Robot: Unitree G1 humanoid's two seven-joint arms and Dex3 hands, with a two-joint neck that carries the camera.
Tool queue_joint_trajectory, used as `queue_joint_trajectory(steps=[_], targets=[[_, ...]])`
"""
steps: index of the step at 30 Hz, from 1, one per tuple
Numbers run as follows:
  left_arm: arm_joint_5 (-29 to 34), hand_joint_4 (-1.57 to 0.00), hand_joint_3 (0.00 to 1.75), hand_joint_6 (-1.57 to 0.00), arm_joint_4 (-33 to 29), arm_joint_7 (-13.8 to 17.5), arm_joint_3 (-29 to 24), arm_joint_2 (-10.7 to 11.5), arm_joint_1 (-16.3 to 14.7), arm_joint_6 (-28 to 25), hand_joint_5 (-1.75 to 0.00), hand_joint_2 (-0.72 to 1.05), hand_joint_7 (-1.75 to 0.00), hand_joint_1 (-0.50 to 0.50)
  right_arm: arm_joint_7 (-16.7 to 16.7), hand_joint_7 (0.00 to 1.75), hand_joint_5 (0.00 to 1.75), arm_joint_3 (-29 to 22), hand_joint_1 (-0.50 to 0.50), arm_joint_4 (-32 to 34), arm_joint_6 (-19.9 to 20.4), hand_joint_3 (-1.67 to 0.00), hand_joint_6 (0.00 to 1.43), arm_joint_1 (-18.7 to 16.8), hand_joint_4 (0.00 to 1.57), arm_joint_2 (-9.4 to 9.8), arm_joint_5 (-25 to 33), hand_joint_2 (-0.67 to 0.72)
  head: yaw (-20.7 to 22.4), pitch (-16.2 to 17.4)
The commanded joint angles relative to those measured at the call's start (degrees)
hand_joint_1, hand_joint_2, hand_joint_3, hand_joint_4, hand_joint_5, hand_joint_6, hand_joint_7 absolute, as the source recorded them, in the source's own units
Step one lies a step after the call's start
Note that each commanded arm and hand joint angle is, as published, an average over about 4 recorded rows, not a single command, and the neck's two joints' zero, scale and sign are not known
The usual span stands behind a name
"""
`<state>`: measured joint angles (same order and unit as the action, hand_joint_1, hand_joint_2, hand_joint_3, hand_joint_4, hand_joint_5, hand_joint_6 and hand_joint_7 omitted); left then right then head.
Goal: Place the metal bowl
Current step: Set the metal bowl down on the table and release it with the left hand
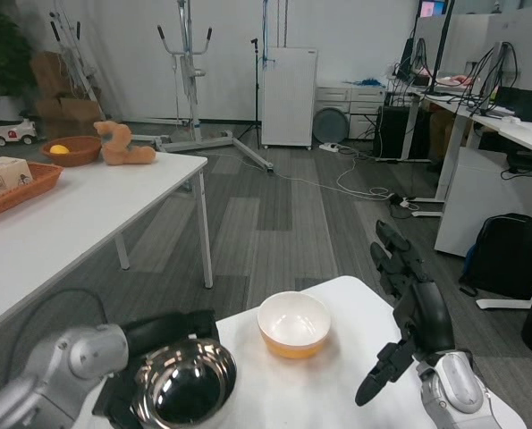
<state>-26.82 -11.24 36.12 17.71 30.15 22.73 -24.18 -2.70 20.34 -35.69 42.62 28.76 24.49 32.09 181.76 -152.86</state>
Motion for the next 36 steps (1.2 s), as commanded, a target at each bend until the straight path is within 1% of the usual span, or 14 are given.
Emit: queue_joint_trajectory(steps=[1,5,7,9,11,13,17,20,21,24,27,31,33,36], targets=[[-3.62,-1.33,1.57,-0.66,3.35,0.18,-0.77,-2.58,-2.27,4.50,-1.75,0.96,-1.68,-0.30,-0.18,0.21,0.00,0.32,-0.33,0.42,0.91,0.00,0.00,-0.63,0.00,0.18,0.85,0.60,0.19,1.14],[-4.87,-1.18,1.57,-0.63,5.79,-0.02,-1.05,-4.07,-3.00,6.80,-1.75,0.96,-1.73,-0.28,-0.12,0.19,0.00,0.47,-0.33,0.51,0.98,0.00,0.00,-0.85,0.00,0.29,0.98,0.60,-0.04,3.29],[-4.96,-1.02,1.61,-0.56,6.23,-0.06,-1.14,-4.47,-3.17,7.11,-1.75,1.00,-1.75,-0.28,-0.12,0.21,0.00,0.56,-0.33,0.60,0.98,0.00,0.00,-0.90,0.00,0.29,1.11,0.60,-0.26,5.05],[-5.00,-0.82,1.61,-0.41,6.41,-0.13,-1.23,-4.62,-3.30,7.35,-1.75,1.05,-1.71,-0.28,-0.12,0.21,0.00,0.58,-0.33,0.62,0.98,0.00,0.00,-0.94,0.00,0.29,1.13,0.60,-0.21,6.19],[-5.00,-0.66,1.55,-0.24,6.54,-0.17,-1.27,-4.67,-3.48,7.49,-1.75,1.05,-1.66,-0.28,-0.12,0.21,0.00,0.58,-0.33,0.62,0.98,0.00,0.00,-1.03,0.00,0.29,1.13,0.60,0.10,6.84],[-5.00,-0.51,1.51,-0.14,6.63,-0.17,-1.32,-4.71,-3.66,7.49,-1.75,1.05,-1.61,-0.32,-0.12,0.21,0.00,0.54,-0.33,0.62,1.02,0.00,0.00,-1.12,0.00,0.29,1.13,0.60,0.26,7.82],[-4.30,-0.35,1.35,-0.09,6.58,-0.08,-1.85,-4.75,-4.10,7.49,-1.75,0.98,-1.48,-0.39,-0.12,0.21,0.00,0.49,-0.33,0.75,1.06,0.00,0.00,-1.34,0.00,0.25,1.13,0.60,-0.08,9.47],[-2.89,-0.23,1.16,-0.03,6.54,0.27,-2.53,-4.60,-4.34,7.49,-1.75,0.80,-1.34,-0.47,-0.12,0.21,0.00,0.49,-0.33,0.75,1.06,0.00,0.00,-1.34,0.00,0.20,1.13,0.60,-0.31,10.08],[-2.36,-0.18,1.03,-0.01,6.52,0.56,-2.81,-4.51,-4.36,7.49,-1.75,0.65,-1.24,-0.50,-0.12,0.21,0.00,0.49,-0.33,0.73,1.06,0.00,0.00,-1.34,0.00,0.20,1.13,0.60,-0.31,10.16],[-1.48,-0.06,0.72,0.00,6.50,1.15,-3.43,-4.40,-4.36,7.49,-1.75,0.27,-0.99,-0.50,-0.12,0.21,0.00,0.49,-0.33,0.66,1.06,0.00,0.00,-1.34,0.00,0.20,1.13,0.60,-0.24,10.33],[-0.01,0.00,0.44,0.00,6.67,1.72,-4.17,-4.47,-4.36,7.49,-1.75,-0.08,-0.79,-0.50,-0.18,0.21,0.00,0.49,-0.33,0.60,1.06,0.00,0.00,-1.31,0.00,0.18,1.13,0.60,-0.01,10.62],[3.13,0.00,0.20,0.00,7.42,2.60,-5.23,-4.75,-4.36,7.49,-1.75,-0.26,-0.70,-0.50,-0.20,0.17,0.00,0.41,-0.33,0.49,1.06,0.00,0.00,-1.25,0.00,0.07,1.18,0.60,0.13,10.78],[3.57,0.00,0.17,0.00,7.46,2.60,-5.60,-4.82,-4.32,7.49,-1.75,-0.30,-0.70,-0.50,-0.25,0.21,0.00,0.38,-0.33,0.38,1.06,0.00,0.00,-1.25,0.00,0.01,1.18,0.60,0.06,10.88],[3.59,0.00,0.17,0.00,7.46,2.51,-6.46,-5.11,-4.18,7.60,-1.75,-0.37,-0.70,-0.50,-0.29,0.17,0.00,0.34,-0.33,0.25,1.06,0.00,0.00,-1.25,0.00,-0.06,1.16,0.60,-0.12,11.12]])
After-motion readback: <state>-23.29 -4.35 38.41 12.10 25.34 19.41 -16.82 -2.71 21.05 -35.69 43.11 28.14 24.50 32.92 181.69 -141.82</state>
